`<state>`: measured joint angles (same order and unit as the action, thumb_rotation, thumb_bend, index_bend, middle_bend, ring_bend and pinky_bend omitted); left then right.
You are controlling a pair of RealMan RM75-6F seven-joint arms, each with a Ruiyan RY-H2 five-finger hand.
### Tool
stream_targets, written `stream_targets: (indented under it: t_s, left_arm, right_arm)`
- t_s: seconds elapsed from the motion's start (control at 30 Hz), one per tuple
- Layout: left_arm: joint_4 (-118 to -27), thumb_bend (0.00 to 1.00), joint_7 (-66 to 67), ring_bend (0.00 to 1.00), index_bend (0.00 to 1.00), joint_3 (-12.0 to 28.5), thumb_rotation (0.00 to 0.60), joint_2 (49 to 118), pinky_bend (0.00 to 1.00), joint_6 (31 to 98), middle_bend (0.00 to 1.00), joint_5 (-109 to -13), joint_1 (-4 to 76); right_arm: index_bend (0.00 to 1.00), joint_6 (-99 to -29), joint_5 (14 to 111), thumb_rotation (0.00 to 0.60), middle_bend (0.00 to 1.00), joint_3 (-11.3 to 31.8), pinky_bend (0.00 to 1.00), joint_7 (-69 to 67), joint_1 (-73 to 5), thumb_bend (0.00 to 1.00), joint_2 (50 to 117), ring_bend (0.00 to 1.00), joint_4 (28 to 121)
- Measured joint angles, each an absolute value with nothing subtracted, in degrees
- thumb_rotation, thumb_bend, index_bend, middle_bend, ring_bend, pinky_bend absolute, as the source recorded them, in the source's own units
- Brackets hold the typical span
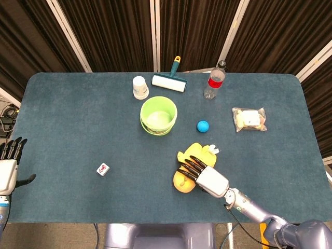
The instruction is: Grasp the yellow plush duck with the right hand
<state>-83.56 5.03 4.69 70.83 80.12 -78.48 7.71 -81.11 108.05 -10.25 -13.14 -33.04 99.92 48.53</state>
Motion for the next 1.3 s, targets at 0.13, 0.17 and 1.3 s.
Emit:
stream_targets:
  t_s: [0.13, 0.17, 1.3]
  left_arm:
    - [-83.5, 0.10, 5.0, 0.00, 0.00, 4.7, 0.600, 70.9, 0.00, 80.0, 0.00, -78.4, 7.8]
    - [-83.5, 0.10, 5.0, 0.00, 0.00, 4.7, 0.600, 70.9, 0.00, 80.0, 0.00, -78.4, 7.8]
    - [-83.7, 0.10, 5.8, 0.00, 0.00, 4.1, 0.600, 71.2, 0.00, 80.5, 0.00, -79.5, 7.7]
  right_arm:
    - [0.00, -79.5, 106.9, 0.600, 0.00, -9.7, 0.00, -13.8, -33.2, 0.88, 101.1, 0.00, 45.8]
    - [0.00, -79.1, 106.7, 0.600, 0.00, -9.5, 0.00, -14.0, -33.3, 0.88, 101.4, 0.00, 45.1]
    - [0.00, -83.9, 104.8, 0.600, 0.00, -8.7, 0.00, -16.9, -30.6, 0.86, 102.2, 0.00, 42.7]
